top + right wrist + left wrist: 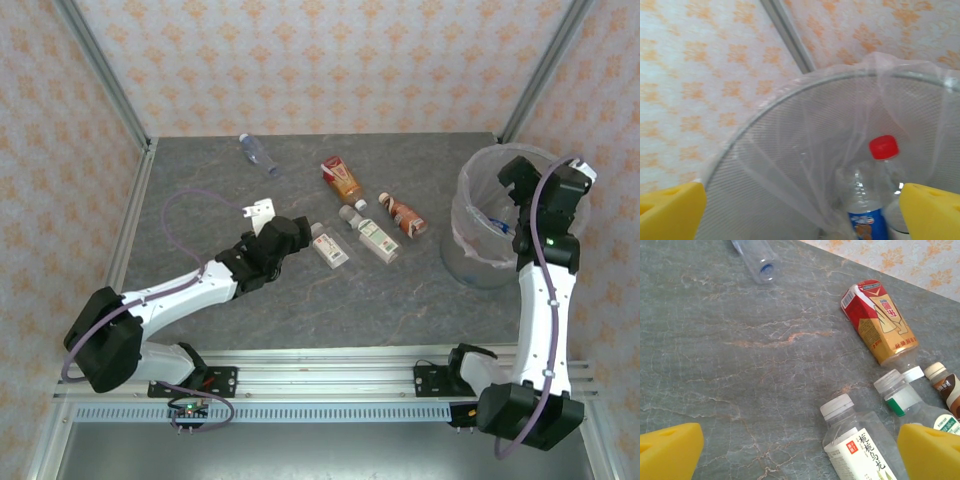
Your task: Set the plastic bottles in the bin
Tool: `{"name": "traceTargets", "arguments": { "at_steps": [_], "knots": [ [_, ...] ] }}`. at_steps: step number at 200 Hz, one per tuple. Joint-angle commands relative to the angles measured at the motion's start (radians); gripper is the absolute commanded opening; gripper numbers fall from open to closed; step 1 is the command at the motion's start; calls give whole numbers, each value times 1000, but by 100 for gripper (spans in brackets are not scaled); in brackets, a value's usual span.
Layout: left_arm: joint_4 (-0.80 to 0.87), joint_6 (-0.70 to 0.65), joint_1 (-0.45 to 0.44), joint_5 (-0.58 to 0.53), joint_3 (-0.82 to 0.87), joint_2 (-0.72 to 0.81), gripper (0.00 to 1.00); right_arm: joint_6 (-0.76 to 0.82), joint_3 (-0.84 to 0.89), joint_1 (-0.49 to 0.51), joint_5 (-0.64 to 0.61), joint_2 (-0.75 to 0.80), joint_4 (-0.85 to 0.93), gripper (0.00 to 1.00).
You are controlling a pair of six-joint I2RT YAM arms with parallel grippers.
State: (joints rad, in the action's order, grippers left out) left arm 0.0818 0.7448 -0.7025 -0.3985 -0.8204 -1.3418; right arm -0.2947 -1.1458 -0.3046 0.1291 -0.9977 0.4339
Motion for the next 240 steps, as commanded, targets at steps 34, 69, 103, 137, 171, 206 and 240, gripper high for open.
{"name": "traceTargets", "arguments": {
  "at_steps": [34, 69, 103, 137, 171, 206, 240],
  "knots": [
    [133, 75, 55, 3, -79, -13, 100, -24, -58, 136, 156, 36, -27, 99],
    [287, 76, 115, -34, -187, -33, 100, -4, -41, 276, 171, 39, -101, 99],
    [324, 58, 183, 26, -278, -105, 100, 19, 3, 403, 179, 37, -173, 99],
    [437, 38, 210, 19, -451, -256, 100, 55, 46, 524, 169, 34, -204, 99],
    [451, 19, 247, 15, -574, -378, 100, 149, 100, 704, 142, 39, -236, 99],
    [477, 32, 312, 6, -720, -521, 100, 141, 207, 840, 39, 31, -367, 99],
    [507, 29, 338, 5, -866, -672, 100, 81, 267, 877, -26, 21, -416, 99]
  ]
}}
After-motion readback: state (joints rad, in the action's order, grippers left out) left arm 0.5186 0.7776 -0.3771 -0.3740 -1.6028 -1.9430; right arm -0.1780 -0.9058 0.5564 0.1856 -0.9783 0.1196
